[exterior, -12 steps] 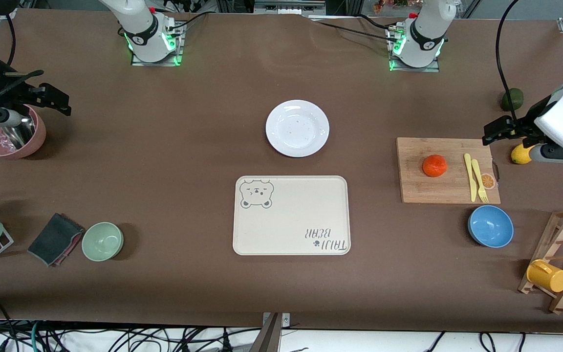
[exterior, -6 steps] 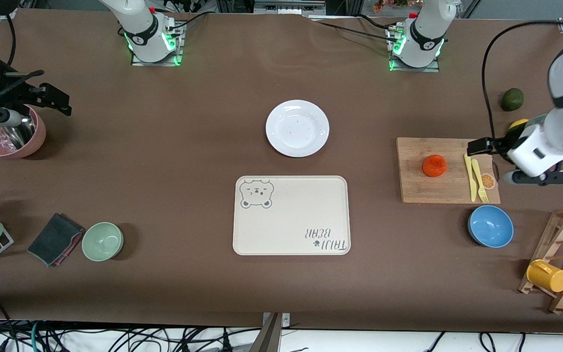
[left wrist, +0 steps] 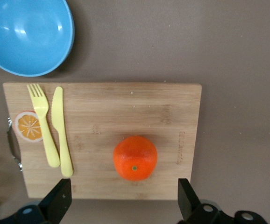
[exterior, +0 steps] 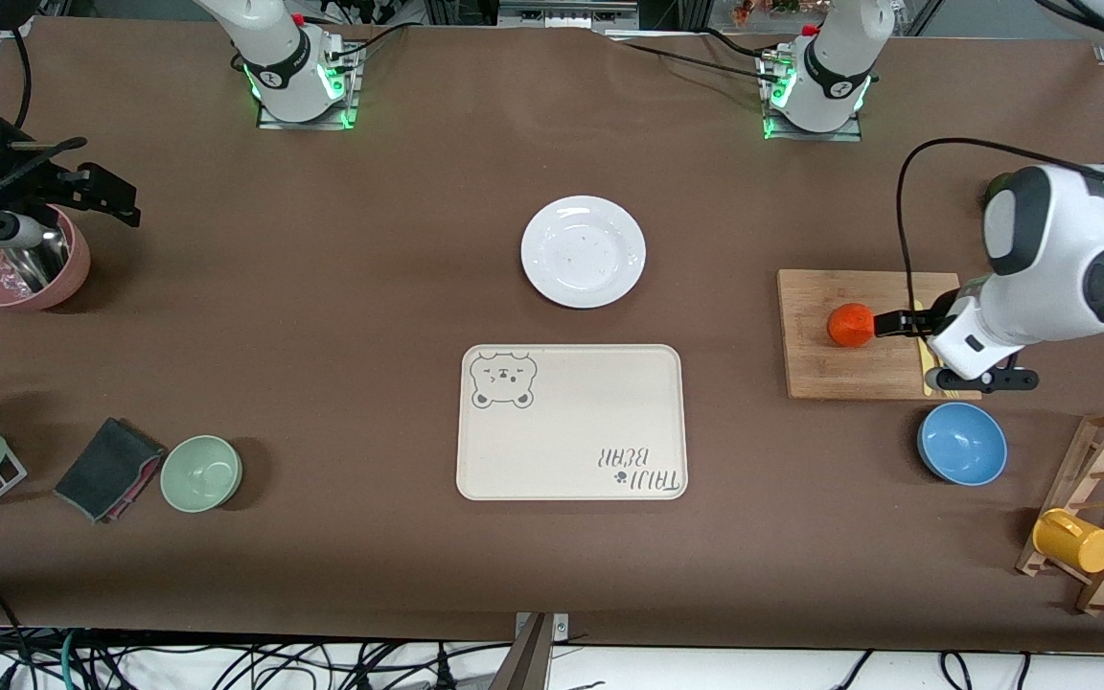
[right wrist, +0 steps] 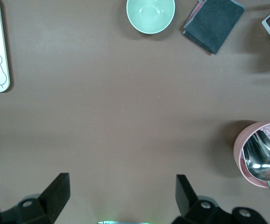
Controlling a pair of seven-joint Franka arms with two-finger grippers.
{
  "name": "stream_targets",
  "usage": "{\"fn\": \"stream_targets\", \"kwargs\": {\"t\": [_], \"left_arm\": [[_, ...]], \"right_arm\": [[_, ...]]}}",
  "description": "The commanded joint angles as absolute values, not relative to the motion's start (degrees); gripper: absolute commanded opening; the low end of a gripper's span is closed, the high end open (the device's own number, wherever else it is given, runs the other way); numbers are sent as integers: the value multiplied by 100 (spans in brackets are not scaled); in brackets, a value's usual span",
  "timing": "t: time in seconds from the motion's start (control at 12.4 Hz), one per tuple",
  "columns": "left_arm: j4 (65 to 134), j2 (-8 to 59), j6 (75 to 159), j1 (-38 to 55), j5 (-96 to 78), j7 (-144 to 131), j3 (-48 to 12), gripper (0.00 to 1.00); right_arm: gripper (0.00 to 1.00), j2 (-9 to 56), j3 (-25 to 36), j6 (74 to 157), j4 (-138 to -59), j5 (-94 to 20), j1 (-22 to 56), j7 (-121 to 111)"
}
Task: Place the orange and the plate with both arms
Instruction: 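Move the left gripper down over the orange on the cutting board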
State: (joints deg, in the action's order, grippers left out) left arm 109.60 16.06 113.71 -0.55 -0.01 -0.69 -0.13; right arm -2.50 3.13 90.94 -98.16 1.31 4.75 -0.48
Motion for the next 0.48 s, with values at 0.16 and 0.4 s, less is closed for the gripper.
{"fn": "stream_targets", "kwargs": {"t": [0.16,0.4], "left_arm": [[12216,1458,12752,-88,62,-176,-70,100],[12270,1695,12788,-105,62,-158,-70,100]], "right_arm": [[100,-246,316,9018,-9747,62,483,-97],[100,-246,316,9018,-9747,62,483,-97]]}}
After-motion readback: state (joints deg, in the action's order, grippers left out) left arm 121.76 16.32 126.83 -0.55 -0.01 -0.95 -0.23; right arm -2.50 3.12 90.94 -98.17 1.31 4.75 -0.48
